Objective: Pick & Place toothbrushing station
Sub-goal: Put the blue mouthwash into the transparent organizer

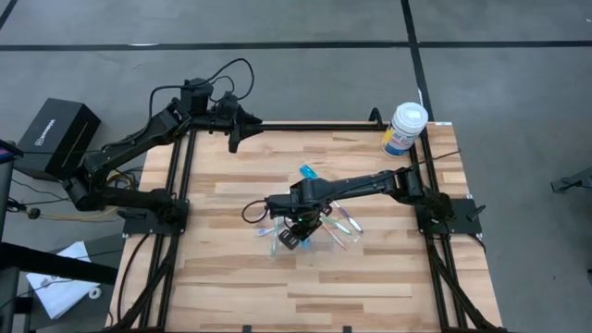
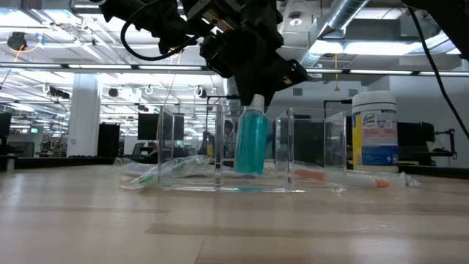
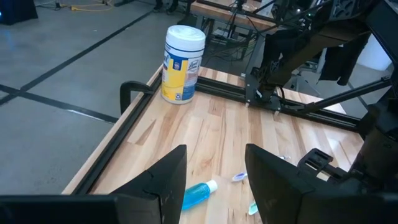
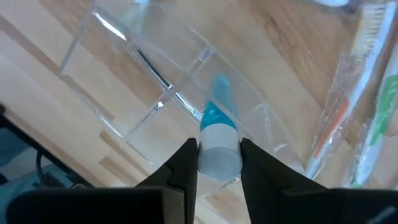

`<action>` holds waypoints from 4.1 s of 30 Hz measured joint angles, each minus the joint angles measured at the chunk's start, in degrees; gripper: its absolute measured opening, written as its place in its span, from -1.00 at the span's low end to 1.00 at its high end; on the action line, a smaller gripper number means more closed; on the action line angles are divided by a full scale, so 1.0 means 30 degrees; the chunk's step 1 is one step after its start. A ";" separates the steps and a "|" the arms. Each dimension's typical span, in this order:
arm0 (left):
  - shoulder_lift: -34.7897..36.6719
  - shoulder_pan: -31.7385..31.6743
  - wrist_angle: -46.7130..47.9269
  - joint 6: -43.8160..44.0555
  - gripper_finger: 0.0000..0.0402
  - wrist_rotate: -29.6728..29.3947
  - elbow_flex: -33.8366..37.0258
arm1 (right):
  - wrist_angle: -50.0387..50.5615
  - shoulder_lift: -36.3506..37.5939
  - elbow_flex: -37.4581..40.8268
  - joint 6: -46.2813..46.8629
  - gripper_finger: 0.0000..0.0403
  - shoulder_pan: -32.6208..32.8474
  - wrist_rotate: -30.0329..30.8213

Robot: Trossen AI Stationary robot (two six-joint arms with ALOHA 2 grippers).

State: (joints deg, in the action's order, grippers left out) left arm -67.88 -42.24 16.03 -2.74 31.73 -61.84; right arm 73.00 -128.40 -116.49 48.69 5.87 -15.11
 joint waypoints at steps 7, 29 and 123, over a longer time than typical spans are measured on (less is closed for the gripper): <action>0.0000 0.0000 -0.0097 0.0000 -0.21 0.0007 0.0000 | -0.0083 0.0000 0.0000 0.0290 -0.59 -0.0022 0.0477; 0.0000 0.0000 -0.0219 -0.0168 -0.21 0.0007 0.0000 | -0.0281 0.0000 0.0000 0.0297 -0.54 -0.0175 0.0639; -0.9441 0.7077 0.5058 -0.6997 -0.21 -0.9643 -0.4397 | 0.0247 1.0061 -0.5798 -1.4882 -0.16 -0.9984 0.5959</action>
State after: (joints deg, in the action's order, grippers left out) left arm -96.20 -21.01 31.21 -23.73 2.80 -75.04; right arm 73.74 -98.21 -133.88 4.05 -24.08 2.77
